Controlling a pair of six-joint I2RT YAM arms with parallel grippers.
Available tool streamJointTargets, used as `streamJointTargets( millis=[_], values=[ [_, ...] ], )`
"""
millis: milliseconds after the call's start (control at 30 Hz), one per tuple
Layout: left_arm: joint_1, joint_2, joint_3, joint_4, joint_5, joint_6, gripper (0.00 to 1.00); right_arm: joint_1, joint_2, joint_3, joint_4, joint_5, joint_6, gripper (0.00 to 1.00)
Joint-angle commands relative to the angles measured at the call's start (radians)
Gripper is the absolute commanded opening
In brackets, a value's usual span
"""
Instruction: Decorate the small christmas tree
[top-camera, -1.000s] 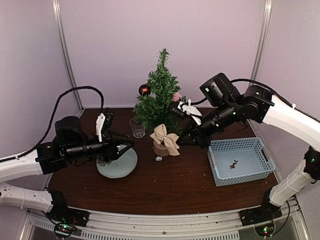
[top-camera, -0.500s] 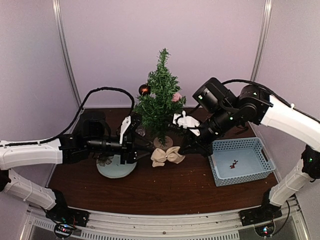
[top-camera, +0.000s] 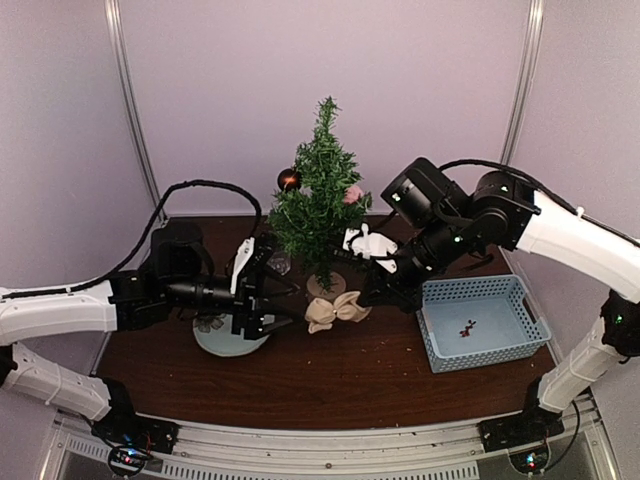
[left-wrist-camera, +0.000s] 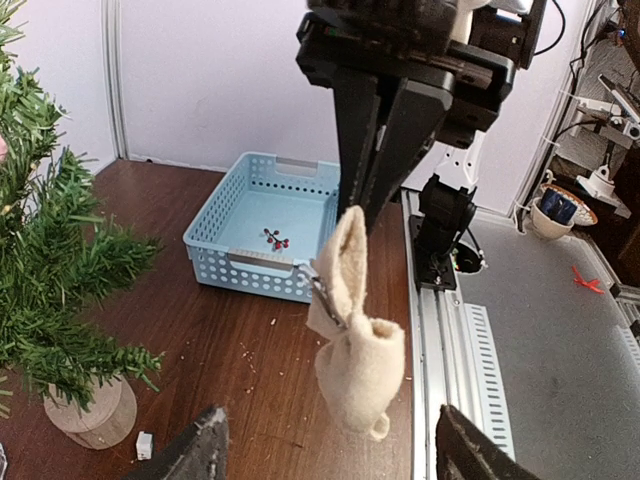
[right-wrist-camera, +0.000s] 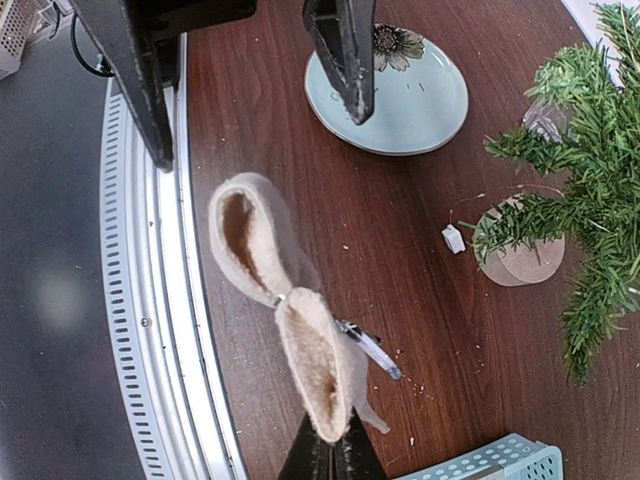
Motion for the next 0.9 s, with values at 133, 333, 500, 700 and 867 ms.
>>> streamJointTargets(
  millis=[133, 333, 500, 700, 867],
  values=[
    [-0.006, 0.035, 0.014, 0.057, -0.027, 0.029, 0.66, 0.001, 0.035, 0.034, 0.043, 0.063, -0.001, 0.00],
    [-0.010, 0.087, 0.014, 0.126, -0.078, 0.007, 0.51, 0.001, 0.041, 0.029, 0.090, 0.088, 0.012, 0.00],
    [-0.008, 0.088, -0.004, 0.185, -0.186, -0.005, 0.08, -0.002, 0.040, 0.010, 0.131, 0.143, 0.038, 0.00],
    [-0.008, 0.114, 0.027, 0.198, -0.368, -0.051, 0.00, -0.020, 0.043, -0.020, 0.221, 0.249, 0.112, 0.00],
    [-0.009, 0.164, 0.090, 0.192, -0.479, -0.099, 0.00, -0.024, 0.102, 0.022, 0.265, 0.344, 0.172, 0.00]
  ],
)
